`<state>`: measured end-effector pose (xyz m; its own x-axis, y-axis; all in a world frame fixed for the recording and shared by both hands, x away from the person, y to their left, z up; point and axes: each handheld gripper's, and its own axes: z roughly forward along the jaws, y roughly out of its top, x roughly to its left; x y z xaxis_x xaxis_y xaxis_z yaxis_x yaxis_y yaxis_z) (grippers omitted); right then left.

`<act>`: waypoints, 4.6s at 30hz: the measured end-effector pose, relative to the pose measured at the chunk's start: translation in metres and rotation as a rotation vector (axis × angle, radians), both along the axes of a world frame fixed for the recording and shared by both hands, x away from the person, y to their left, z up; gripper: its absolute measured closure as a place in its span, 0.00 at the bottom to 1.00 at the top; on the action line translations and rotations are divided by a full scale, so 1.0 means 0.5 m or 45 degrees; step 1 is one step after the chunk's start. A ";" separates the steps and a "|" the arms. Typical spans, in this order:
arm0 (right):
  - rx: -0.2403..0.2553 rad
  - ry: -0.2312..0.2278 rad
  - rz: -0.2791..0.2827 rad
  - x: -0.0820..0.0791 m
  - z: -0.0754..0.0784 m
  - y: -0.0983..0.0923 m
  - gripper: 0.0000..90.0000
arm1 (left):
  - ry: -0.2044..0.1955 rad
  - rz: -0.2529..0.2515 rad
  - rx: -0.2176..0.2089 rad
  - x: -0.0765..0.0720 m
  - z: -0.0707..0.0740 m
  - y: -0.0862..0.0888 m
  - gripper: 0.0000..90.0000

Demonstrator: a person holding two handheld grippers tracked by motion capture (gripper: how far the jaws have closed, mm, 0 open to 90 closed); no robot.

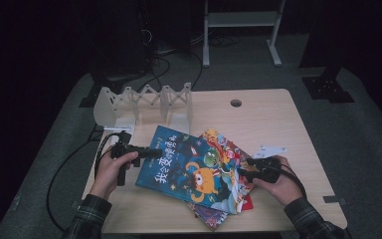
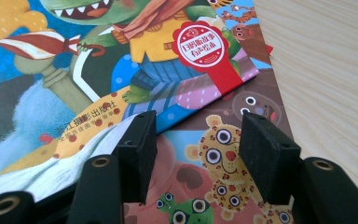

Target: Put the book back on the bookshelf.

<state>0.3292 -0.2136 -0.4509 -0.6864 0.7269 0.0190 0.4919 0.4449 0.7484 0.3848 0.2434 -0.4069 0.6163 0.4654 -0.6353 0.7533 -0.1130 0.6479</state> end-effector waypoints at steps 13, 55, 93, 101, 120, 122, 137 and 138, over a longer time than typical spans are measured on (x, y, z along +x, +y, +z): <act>0.002 0.019 -0.005 0.004 0.001 -0.006 0.43 | 0.146 -0.003 -0.097 0.007 0.028 0.002 0.77; -0.004 0.000 -0.606 0.141 -0.070 -0.203 0.26 | -0.058 -0.130 -0.046 0.031 0.287 -0.110 0.92; -0.019 0.016 -0.605 0.143 -0.071 -0.196 0.15 | -0.215 0.158 0.311 0.007 0.436 0.032 0.92; -0.018 0.017 -0.608 0.143 -0.071 -0.196 0.15 | -0.197 0.251 0.300 0.000 0.440 0.097 0.92; -0.019 0.018 -0.612 0.143 -0.071 -0.194 0.14 | -0.131 0.447 0.337 -0.010 0.416 0.226 0.92; -0.019 0.015 -0.611 0.143 -0.071 -0.194 0.14 | -0.122 0.469 0.339 -0.012 0.414 0.240 0.92; -0.016 0.023 -0.618 0.143 -0.071 -0.193 0.14 | -0.059 0.600 0.381 -0.018 0.405 0.318 0.92; -0.016 0.023 -0.617 0.143 -0.071 -0.193 0.14 | -0.058 0.602 0.383 -0.018 0.406 0.320 0.92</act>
